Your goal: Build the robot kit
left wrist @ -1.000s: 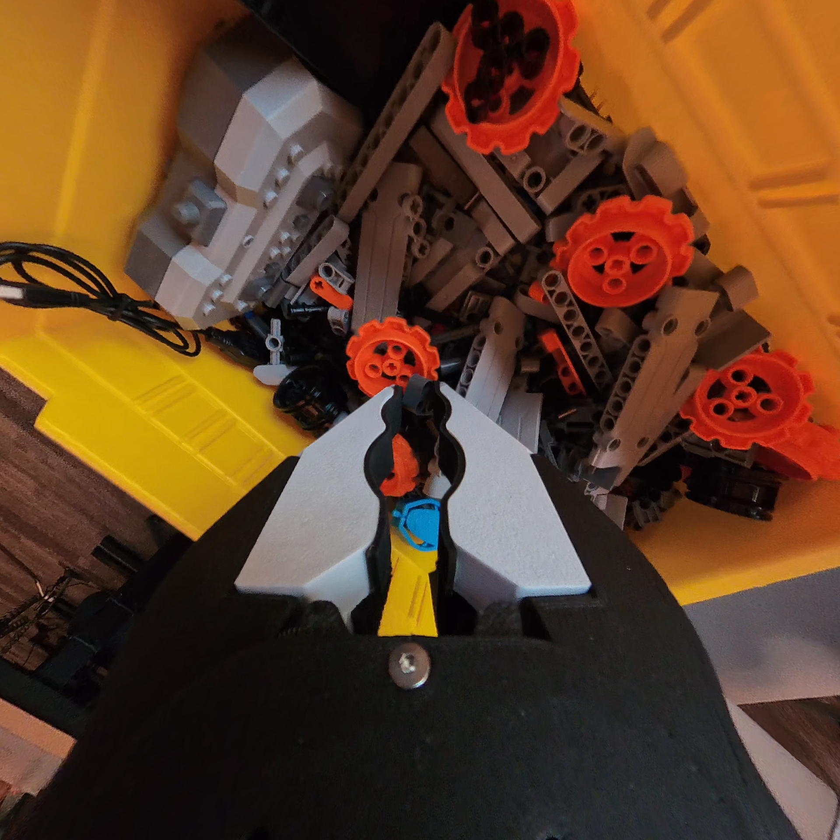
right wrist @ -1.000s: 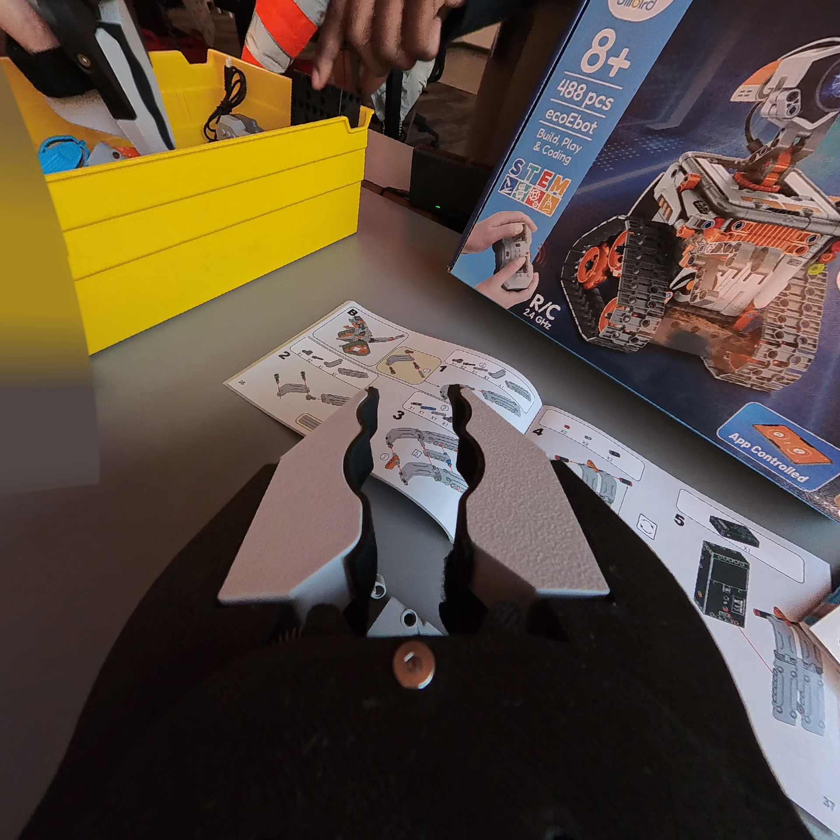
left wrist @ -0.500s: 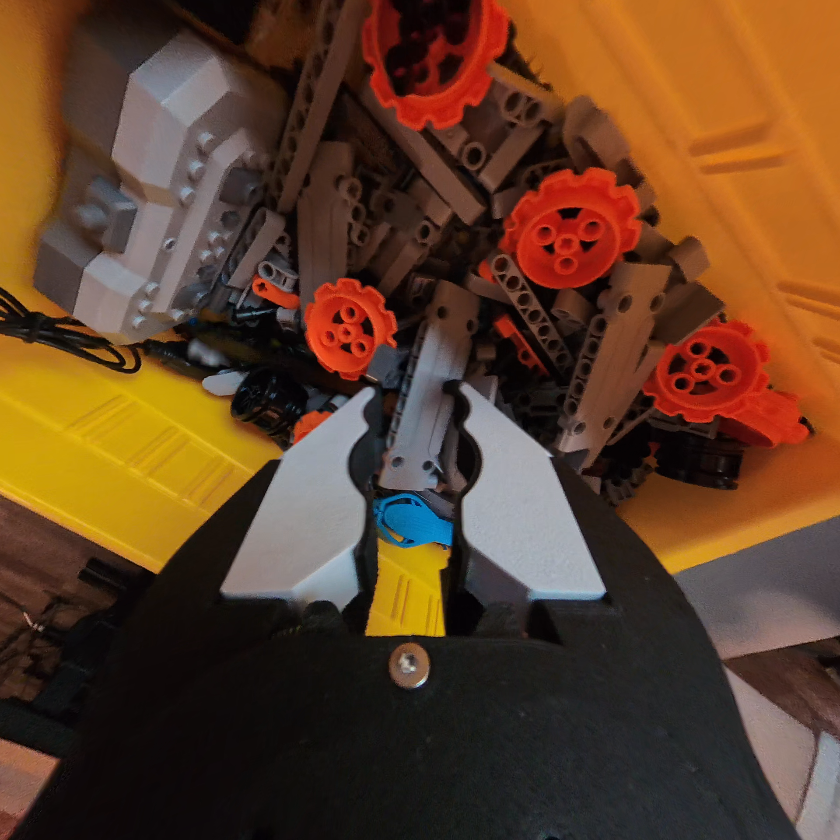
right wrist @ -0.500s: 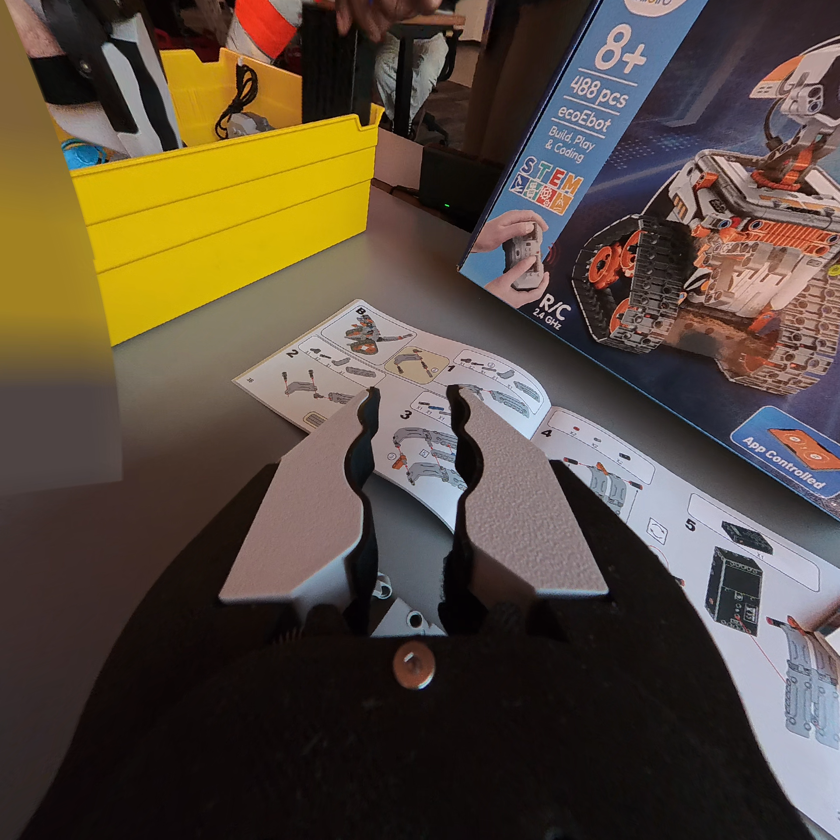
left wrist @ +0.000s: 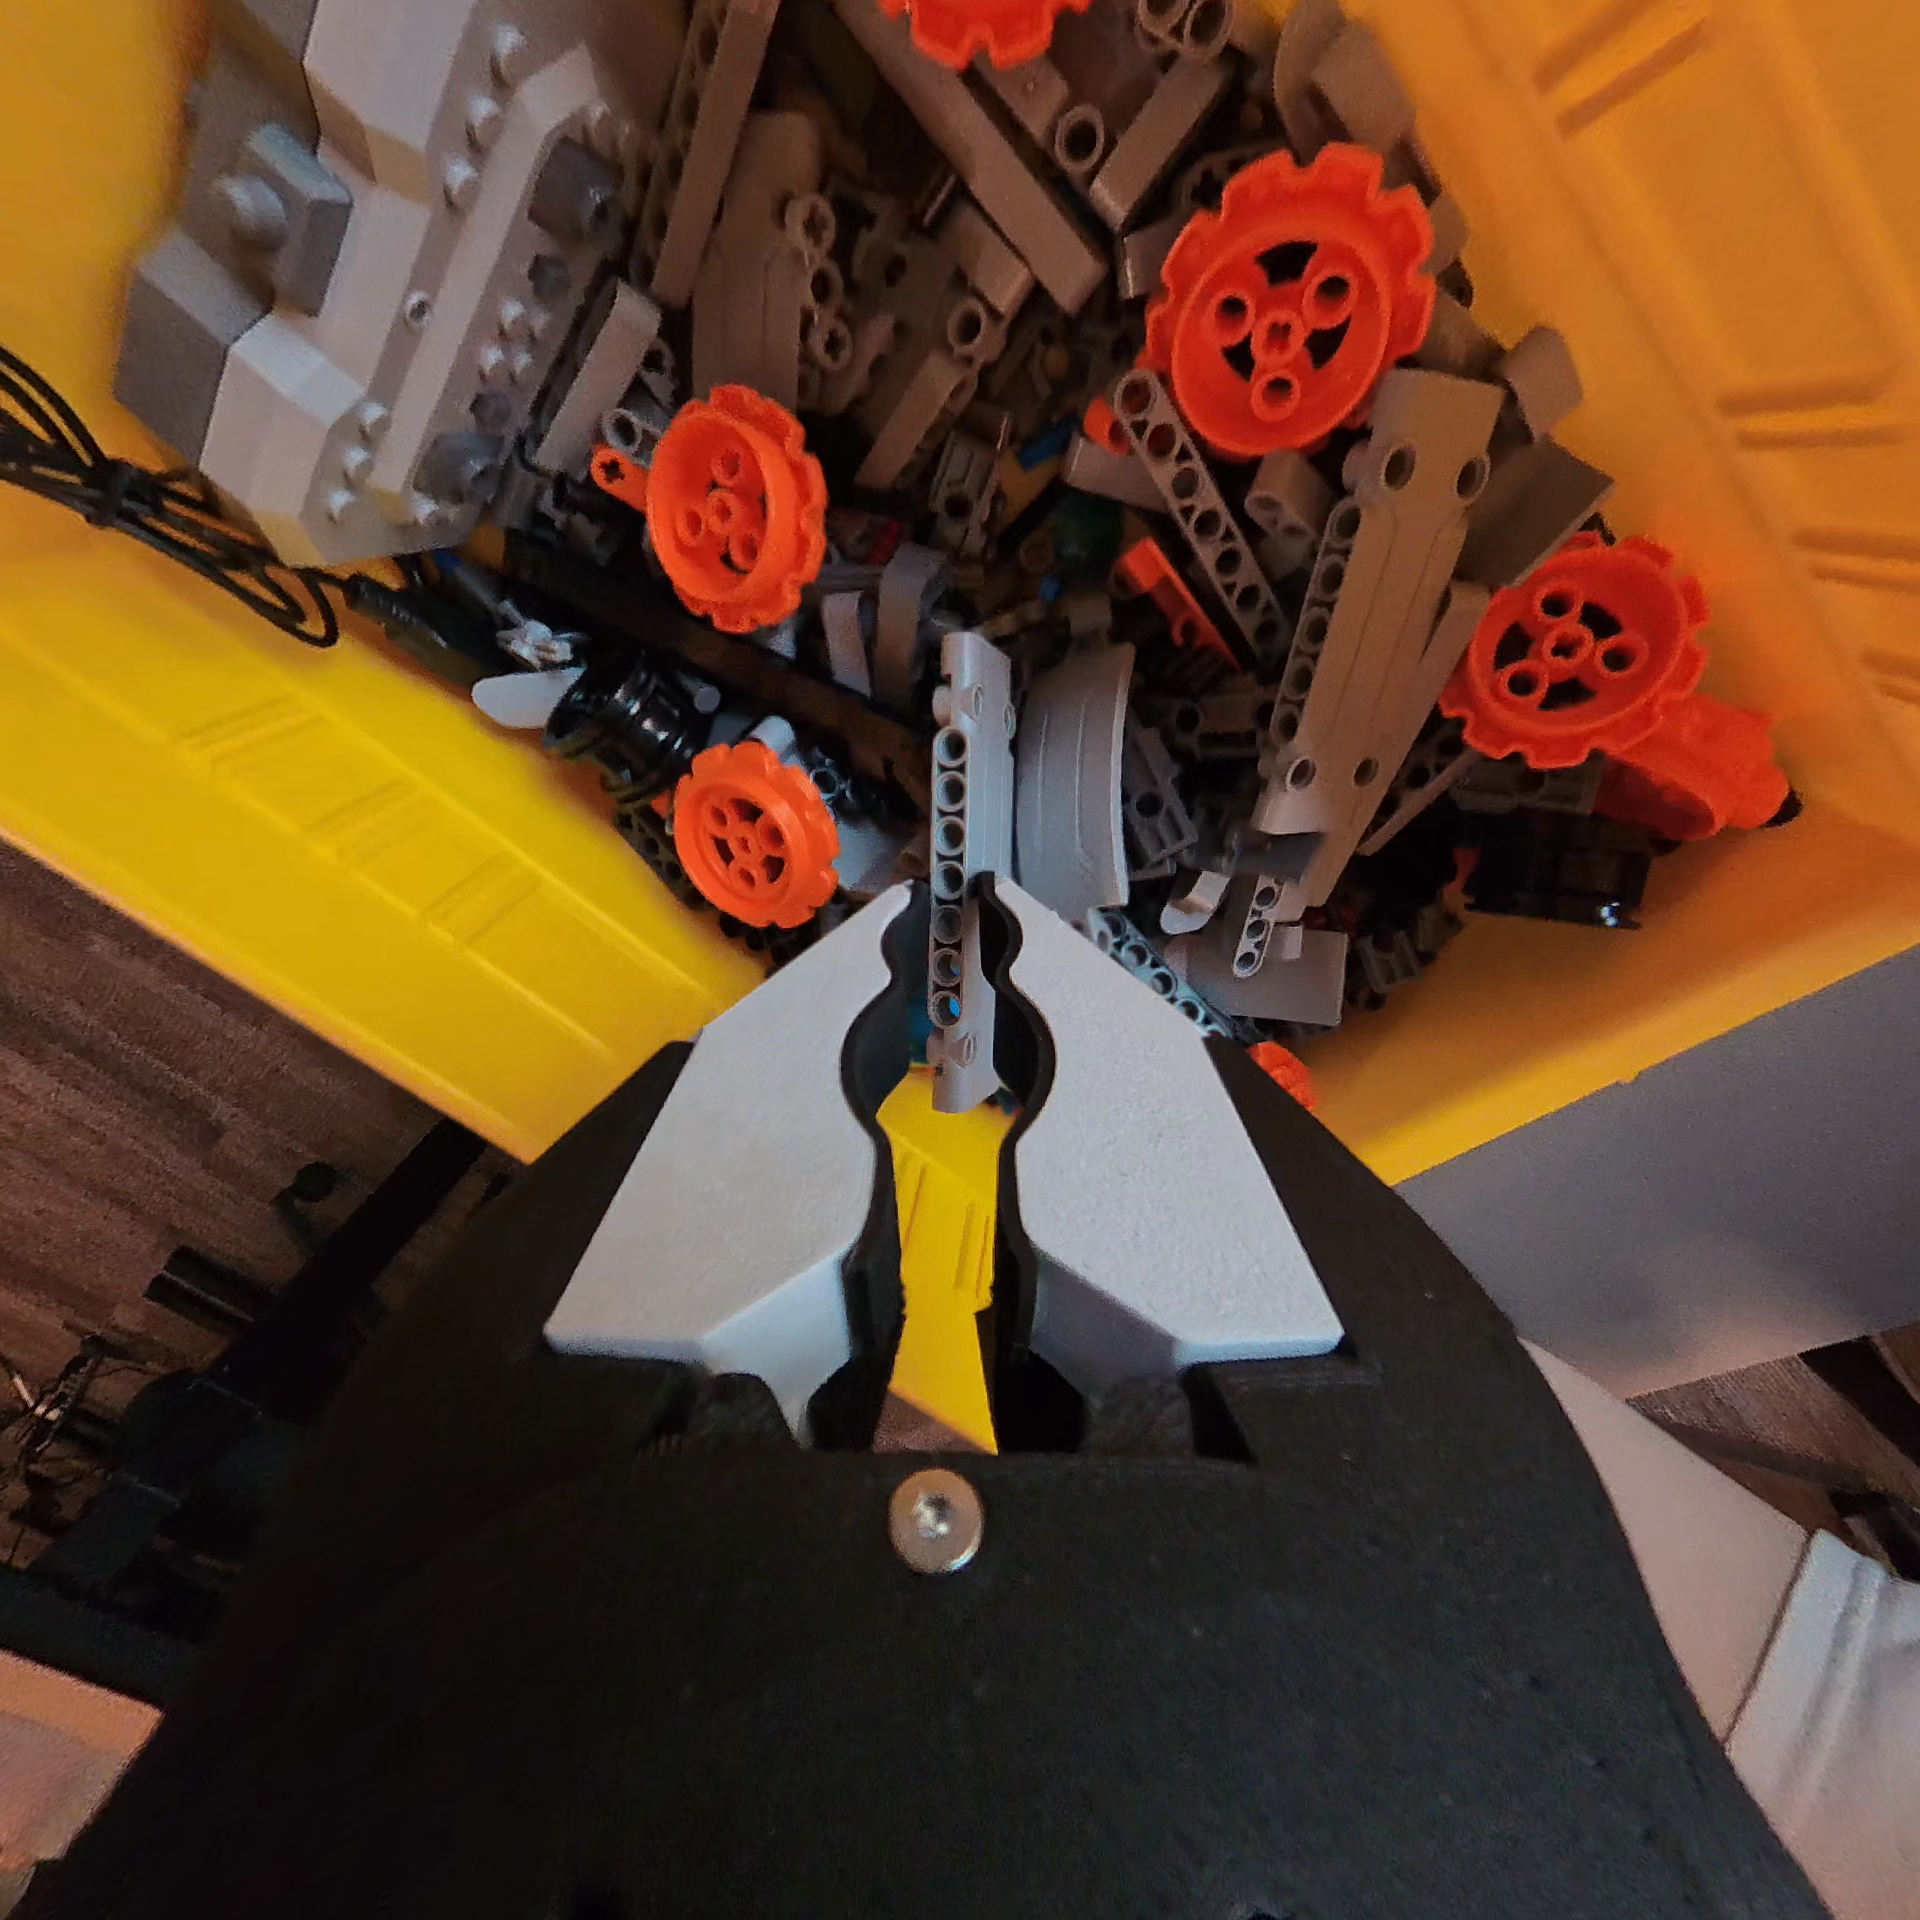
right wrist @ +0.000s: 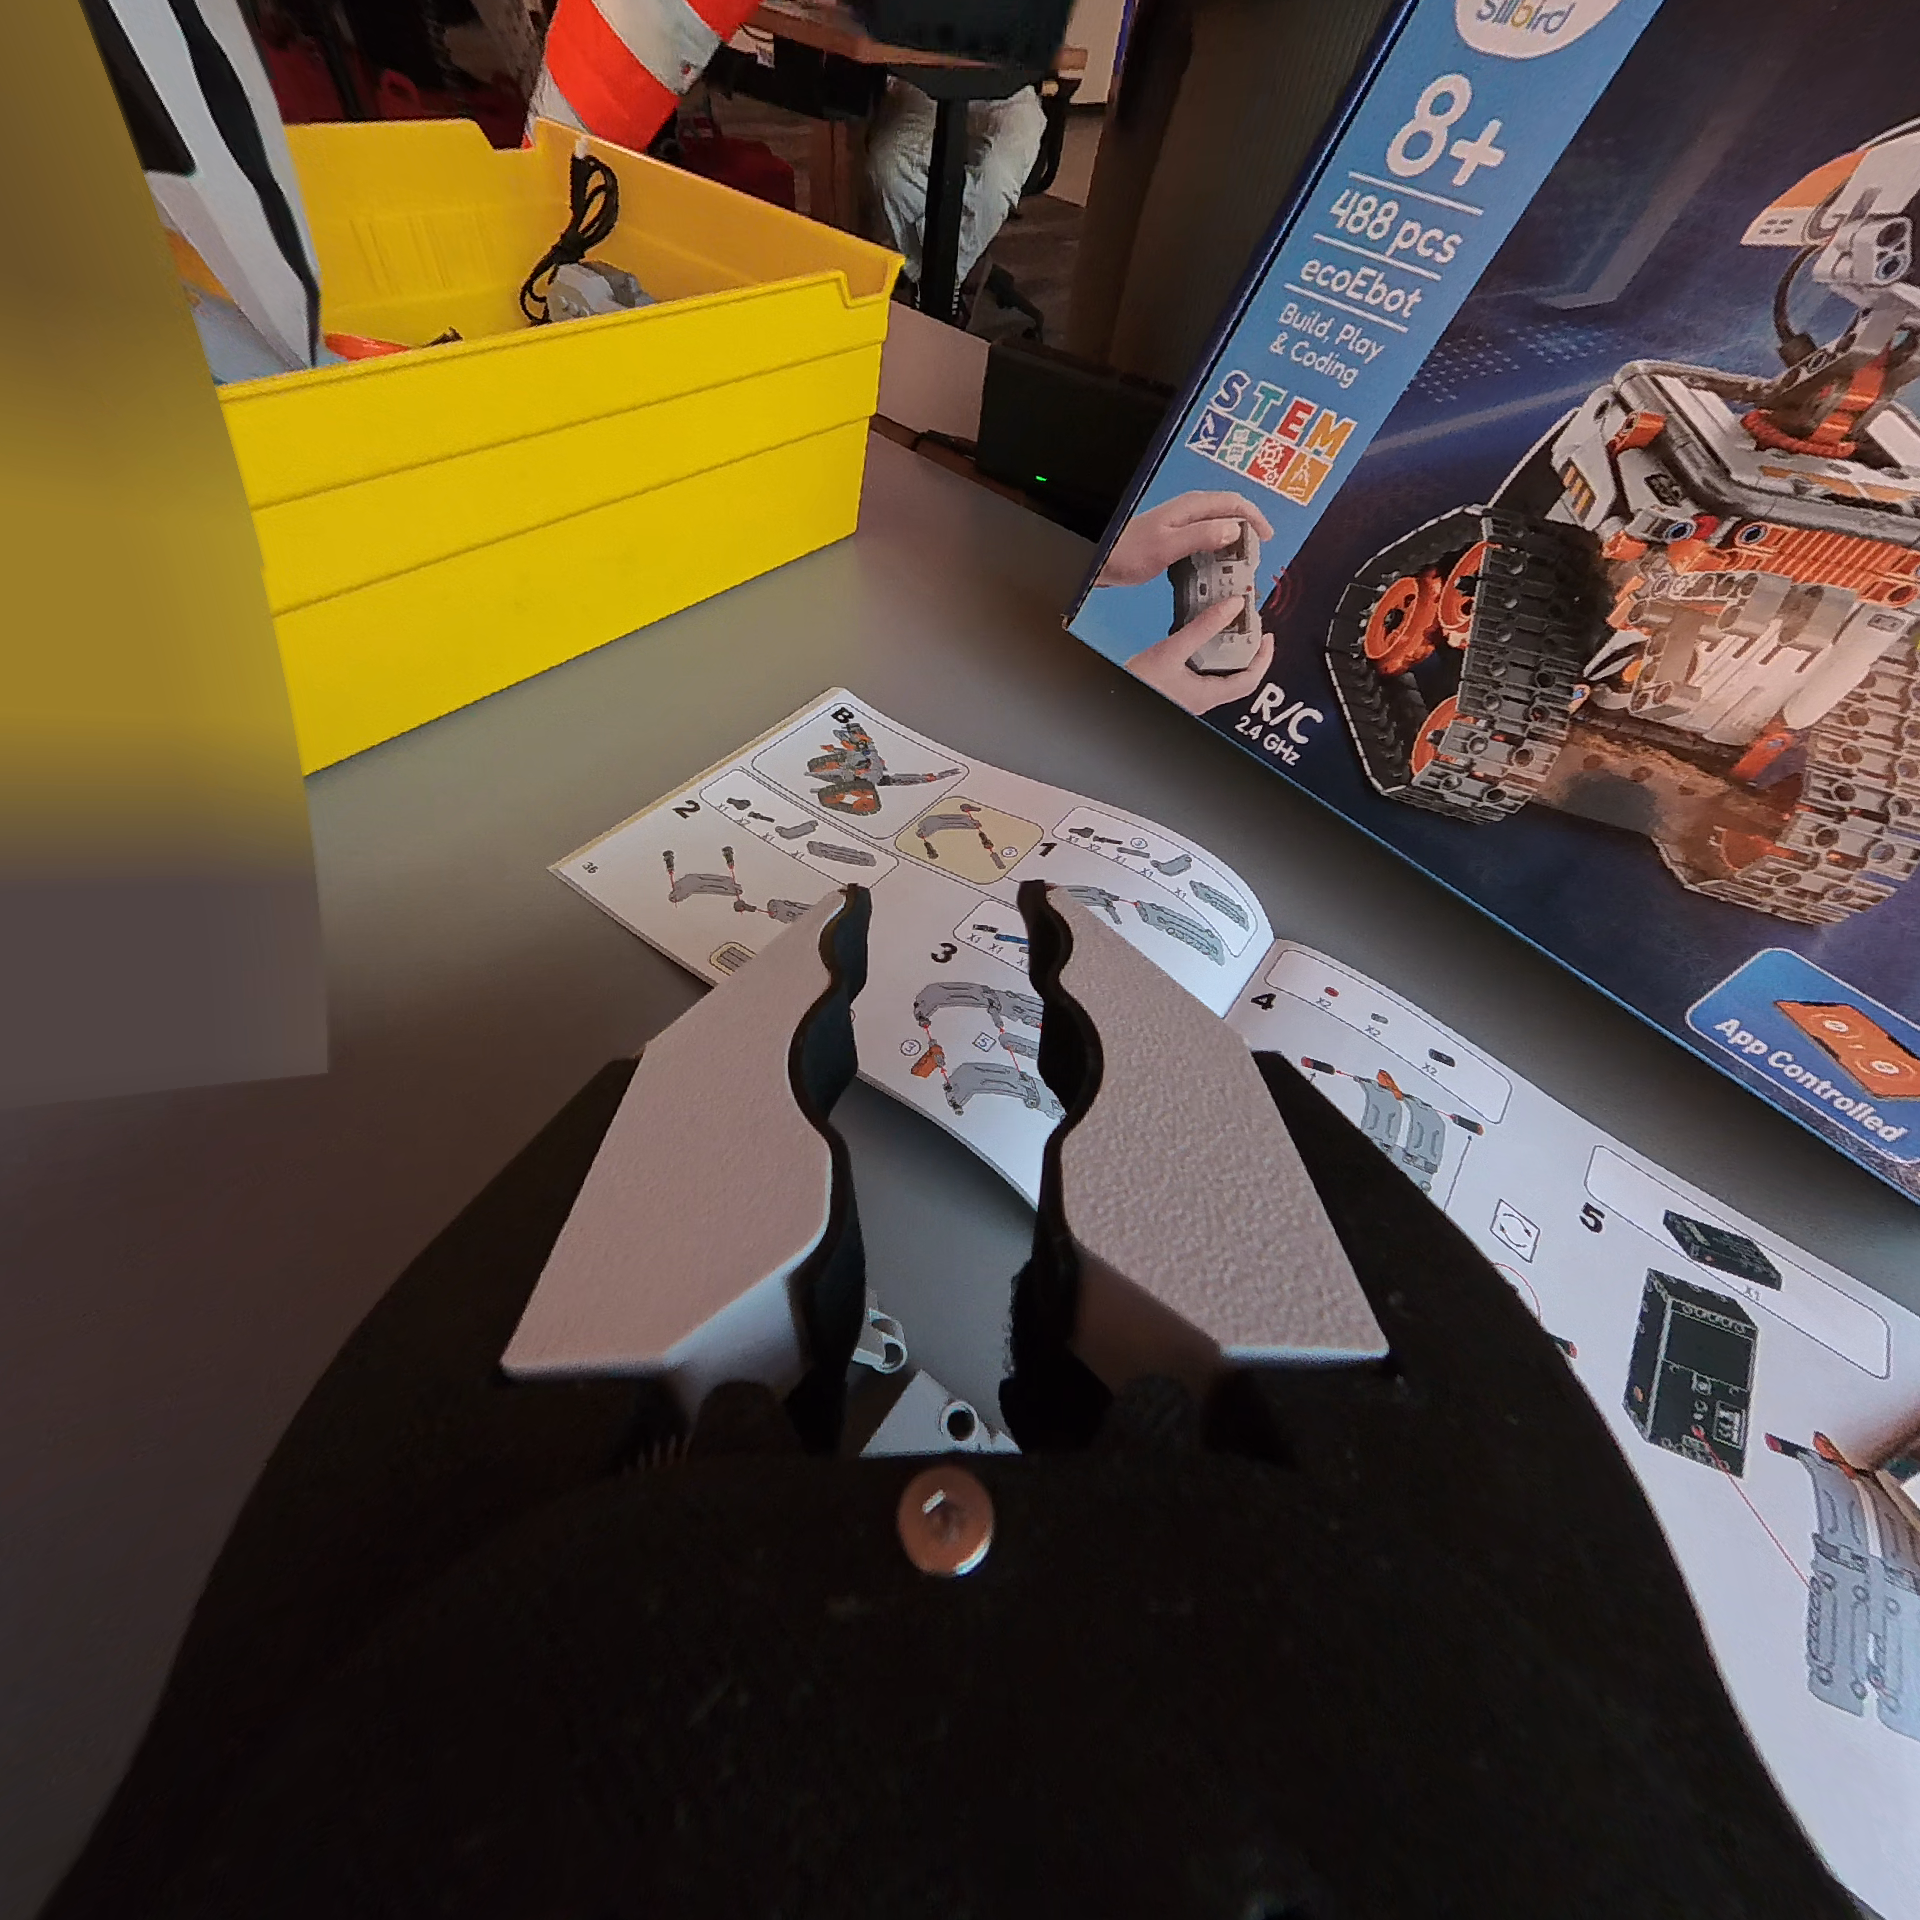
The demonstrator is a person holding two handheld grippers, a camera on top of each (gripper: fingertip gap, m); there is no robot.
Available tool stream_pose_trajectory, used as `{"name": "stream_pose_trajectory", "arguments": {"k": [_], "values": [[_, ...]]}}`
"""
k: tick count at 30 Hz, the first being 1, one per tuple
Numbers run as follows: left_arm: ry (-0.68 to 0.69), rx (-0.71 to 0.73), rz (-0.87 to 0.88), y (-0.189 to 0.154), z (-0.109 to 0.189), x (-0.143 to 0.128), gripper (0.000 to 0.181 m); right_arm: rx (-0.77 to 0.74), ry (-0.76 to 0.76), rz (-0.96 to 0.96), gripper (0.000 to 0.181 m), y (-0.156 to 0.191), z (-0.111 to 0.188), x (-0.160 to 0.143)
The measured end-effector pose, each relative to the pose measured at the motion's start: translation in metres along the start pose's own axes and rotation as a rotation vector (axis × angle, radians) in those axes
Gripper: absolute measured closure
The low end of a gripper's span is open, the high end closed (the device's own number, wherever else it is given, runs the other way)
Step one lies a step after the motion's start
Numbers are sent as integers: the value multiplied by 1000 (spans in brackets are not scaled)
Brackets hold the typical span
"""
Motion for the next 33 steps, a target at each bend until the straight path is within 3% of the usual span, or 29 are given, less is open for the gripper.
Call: {"name": "stream_pose_trajectory", "arguments": {"k": [4,9,12,16,19,33], "values": [[-88,101,63,9,6,10,166,18,12,4,152,3,-3,-2],[-215,35,63,5,7,34,153,23,-21,13,152,4,1,3],[-244,-57,2,-6,-8,52,147,33,-28,34,152,7,0,4],[-197,-15,-52,-10,-36,68,128,65,-33,50,152,13,-1,5],[-162,19,-88,-14,-50,73,127,73,-40,62,152,15,-1,7],[-147,94,-114,-18,-47,71,147,86,-45,60,152,17,-1,7]]}}
Point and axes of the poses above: each gripper's, where its closed fingertips meet, z back along the fingers, x out of its top, y = z × x across the jaws, the point moved 8 cm from there along z, back along the fingers, and after that the axes turned 15 degrees about z, right-handed, at the moved point
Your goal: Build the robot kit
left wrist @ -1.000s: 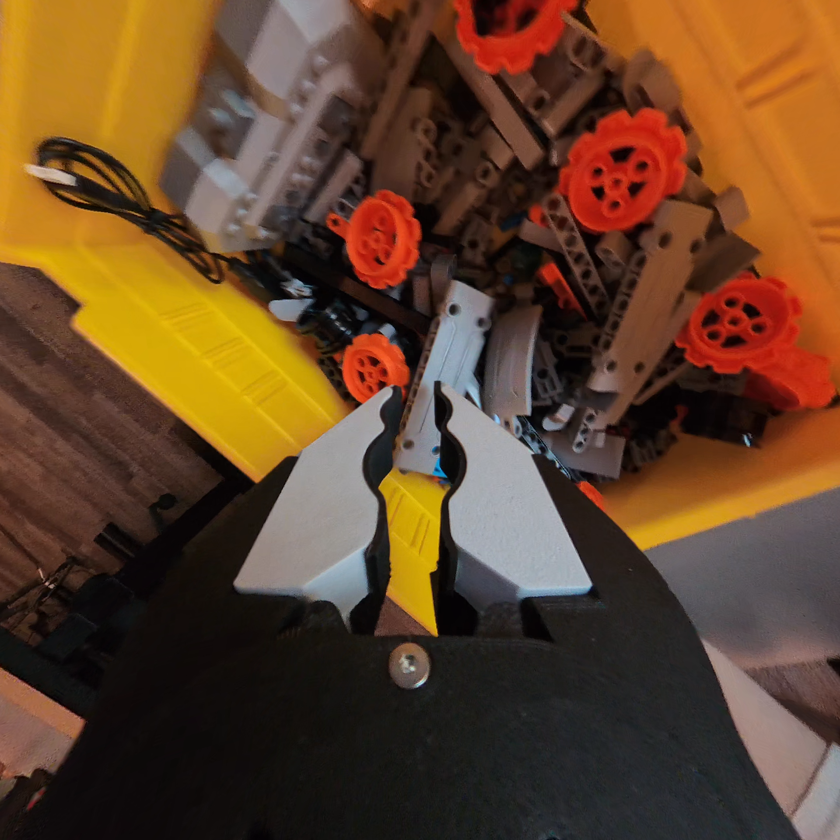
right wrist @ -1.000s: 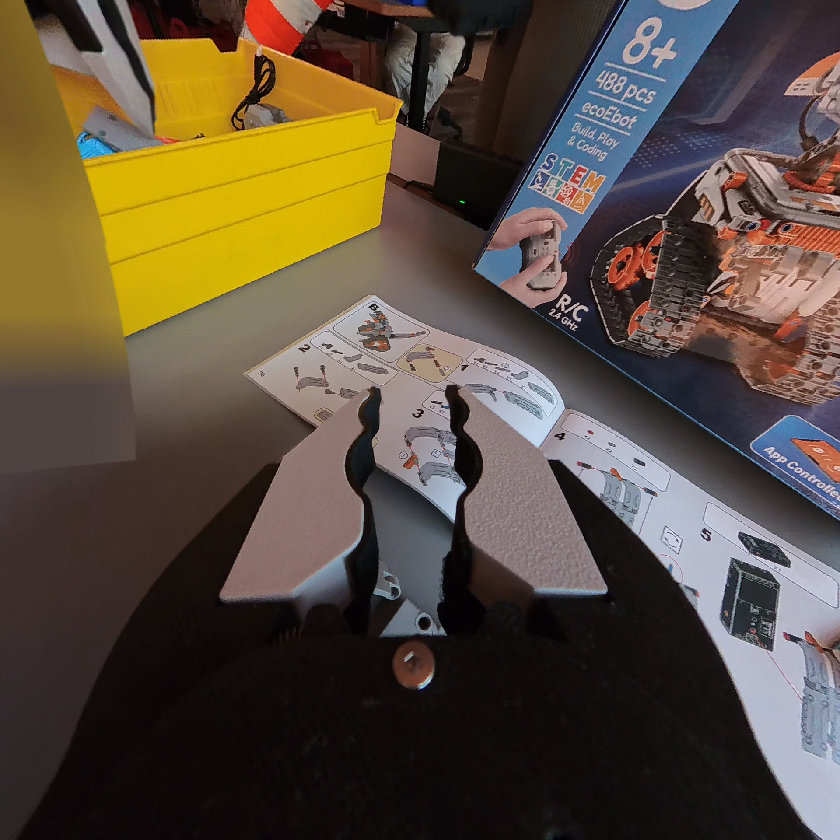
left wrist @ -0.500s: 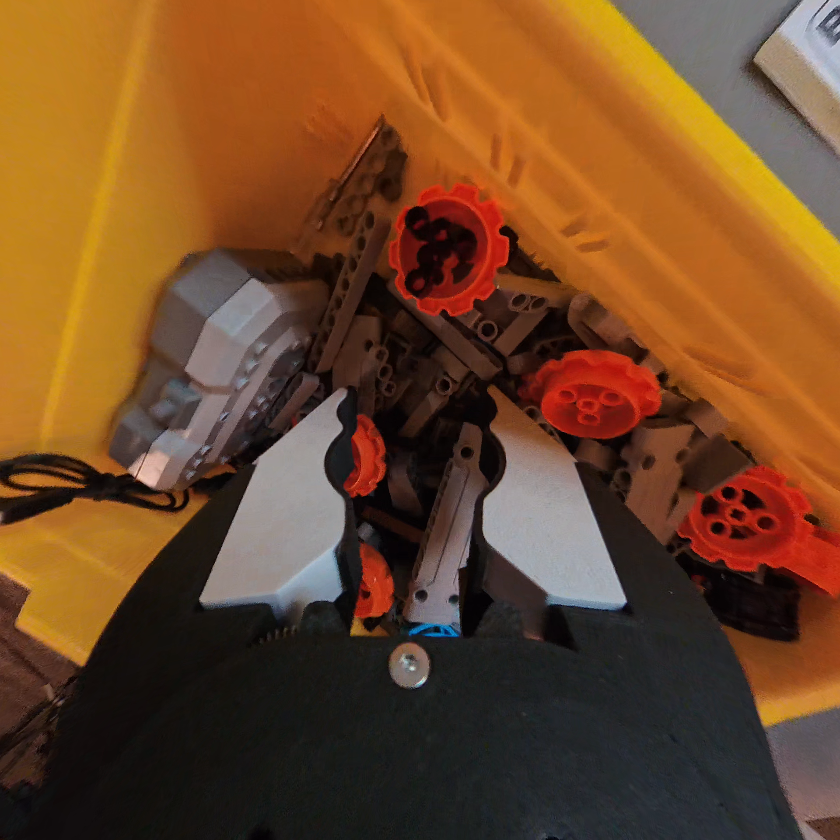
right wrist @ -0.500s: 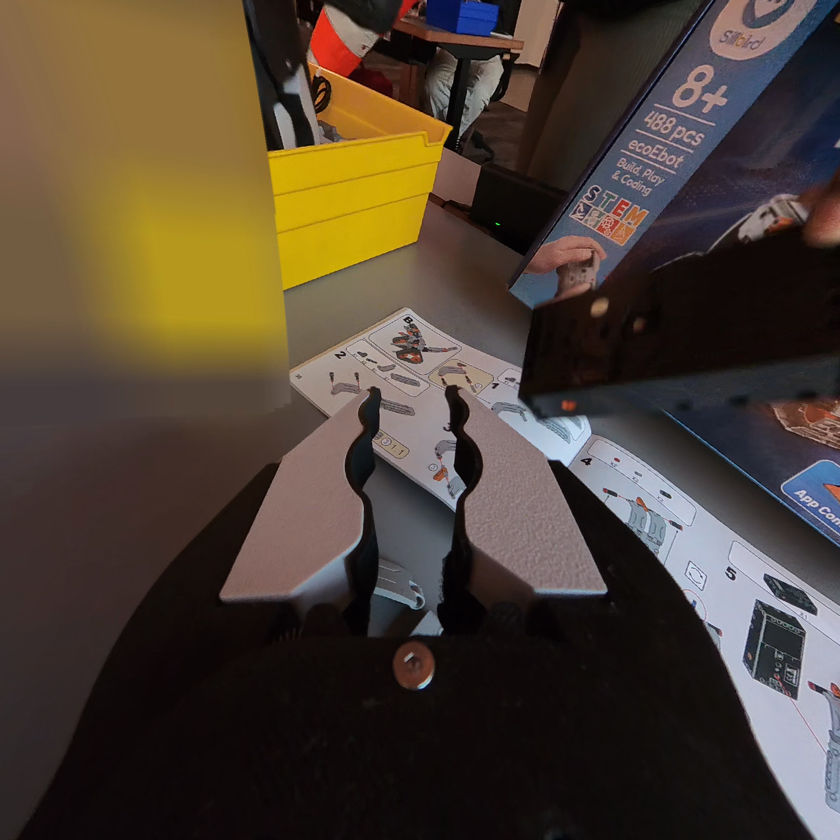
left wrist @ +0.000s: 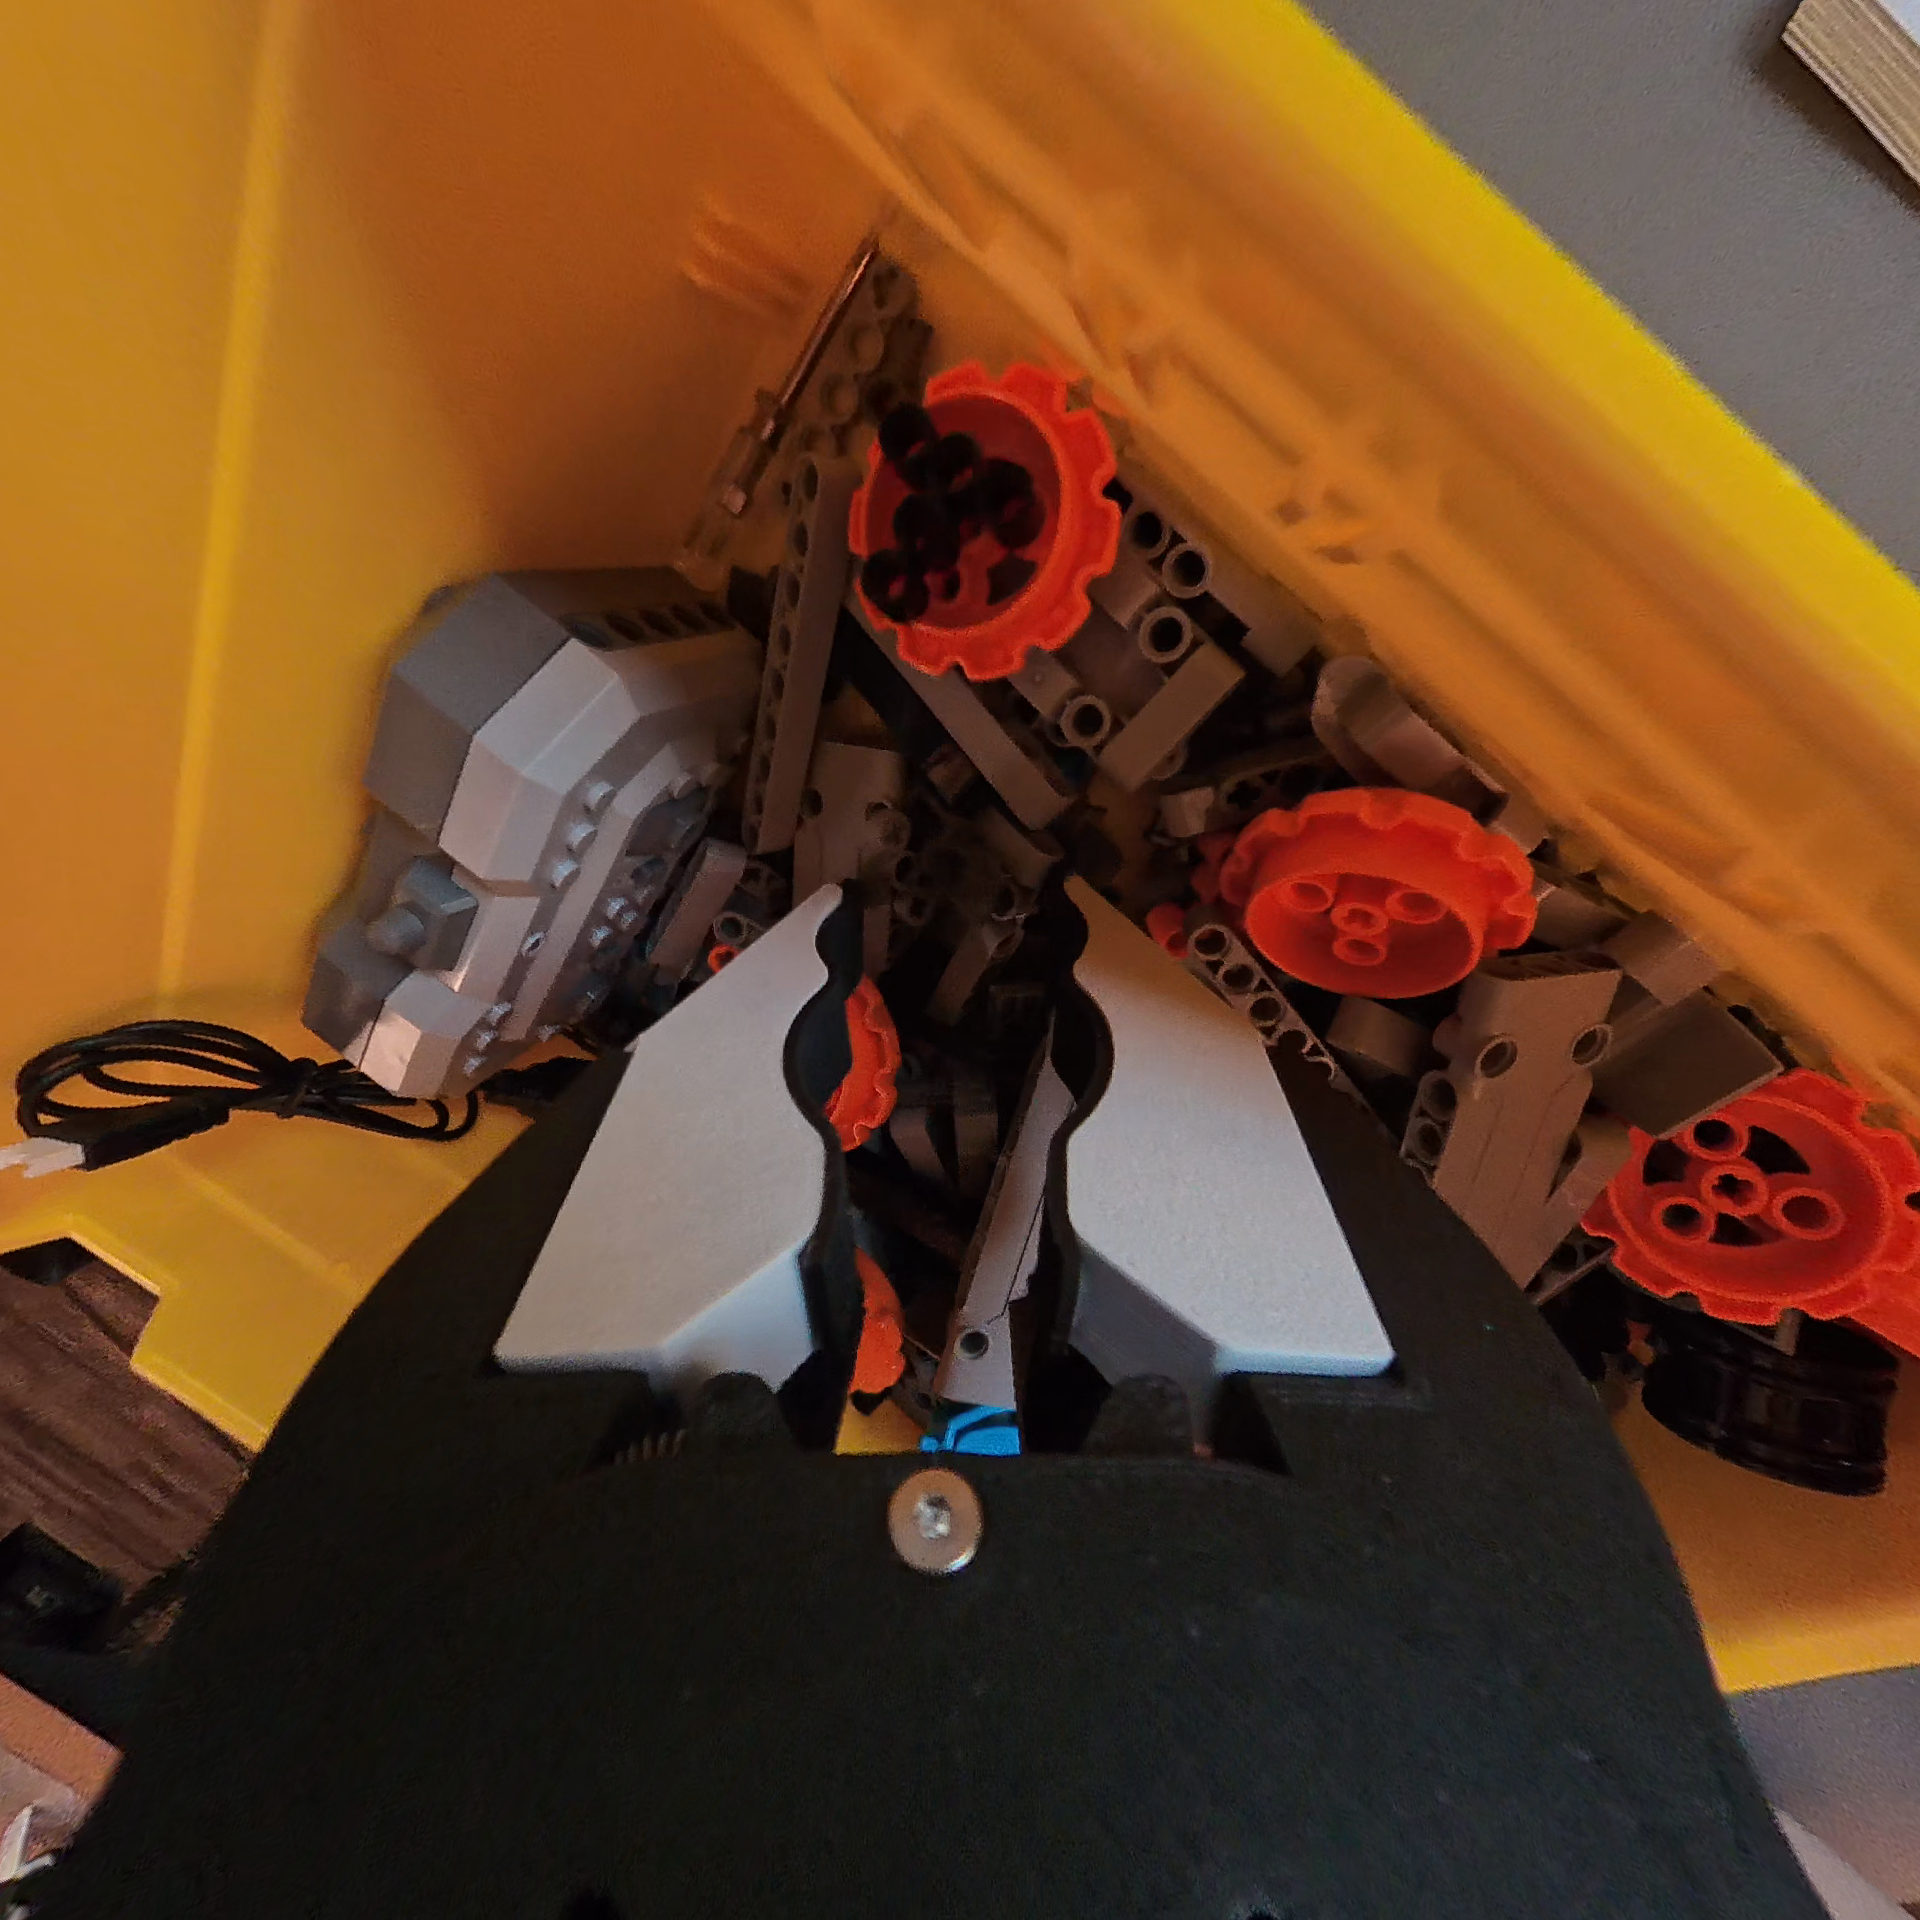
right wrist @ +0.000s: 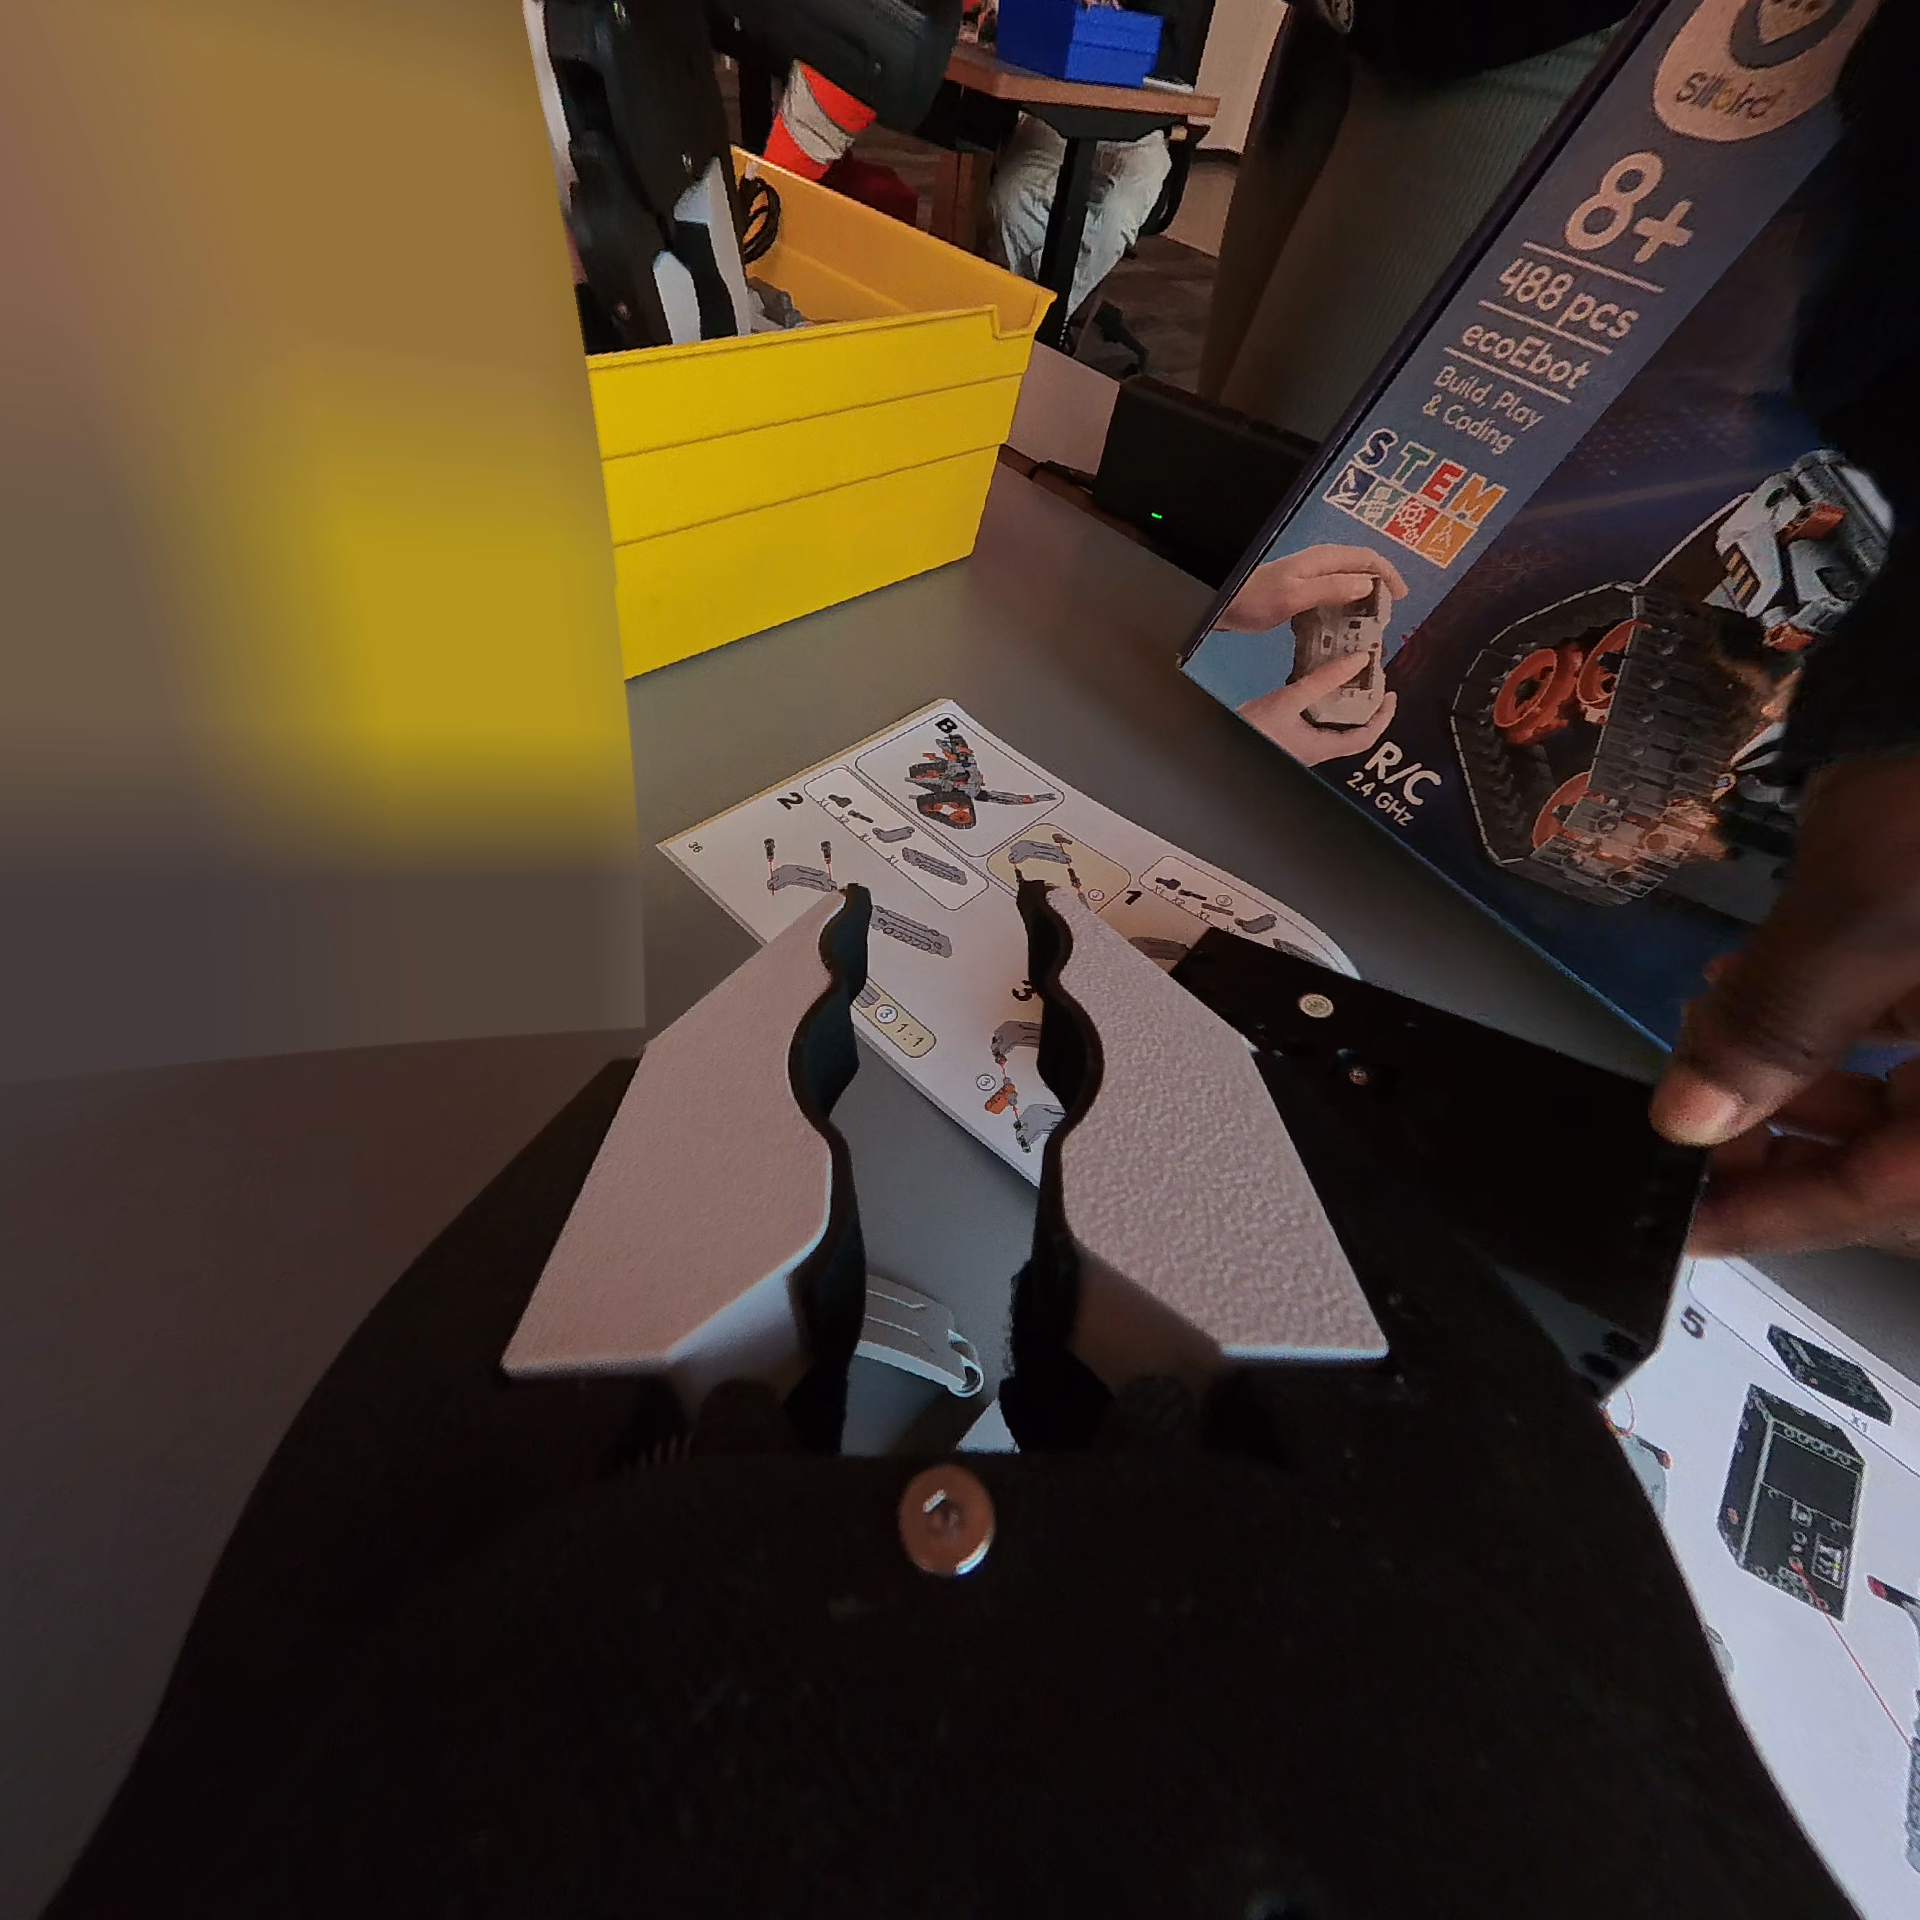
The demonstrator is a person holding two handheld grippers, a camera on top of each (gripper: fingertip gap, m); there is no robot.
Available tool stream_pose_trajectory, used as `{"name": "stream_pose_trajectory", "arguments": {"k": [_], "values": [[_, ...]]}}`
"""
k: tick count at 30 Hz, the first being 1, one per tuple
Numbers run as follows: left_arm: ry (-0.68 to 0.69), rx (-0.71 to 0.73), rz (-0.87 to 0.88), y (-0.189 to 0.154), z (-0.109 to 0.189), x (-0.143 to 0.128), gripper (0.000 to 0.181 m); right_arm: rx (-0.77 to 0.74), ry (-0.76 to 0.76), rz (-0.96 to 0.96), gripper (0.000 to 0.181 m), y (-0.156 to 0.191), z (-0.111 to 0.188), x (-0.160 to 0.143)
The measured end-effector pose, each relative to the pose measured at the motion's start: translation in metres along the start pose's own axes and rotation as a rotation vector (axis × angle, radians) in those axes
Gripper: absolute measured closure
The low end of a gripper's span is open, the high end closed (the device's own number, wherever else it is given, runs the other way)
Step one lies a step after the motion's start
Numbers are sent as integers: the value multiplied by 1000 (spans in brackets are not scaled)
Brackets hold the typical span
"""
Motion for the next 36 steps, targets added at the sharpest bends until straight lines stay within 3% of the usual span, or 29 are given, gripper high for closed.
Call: {"name": "stream_pose_trajectory", "arguments": {"k": [3,4,5,19,26,28,31,36], "values": [[15,-13,22,2,5,-3,149,3,-1,2,152,0,0,0],[15,-11,25,3,8,-4,172,3,-2,1,152,0,0,0],[4,12,27,6,12,-5,174,4,-2,0,152,0,0,0],[29,-29,101,21,46,-35,175,14,4,1,152,1,-1,-1],[132,-2,73,19,50,-55,175,18,4,-2,152,1,-1,-1],[97,-7,80,18,54,-52,175,19,4,0,152,2,-1,-1],[-17,-61,108,17,62,-40,150,19,2,0,153,1,-1,-1],[-142,-43,73,22,55,-18,129,23,3,-3,152,2,-2,-1]]}}
Point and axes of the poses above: each gripper's, where its closed fingertips meet, z back along the fingers, x out of its top, y = z × x across the jaws, the point moved 8 cm from there along z, back along the fingers, and after that the axes turned 15 degrees about z, right-handed, at the moved point
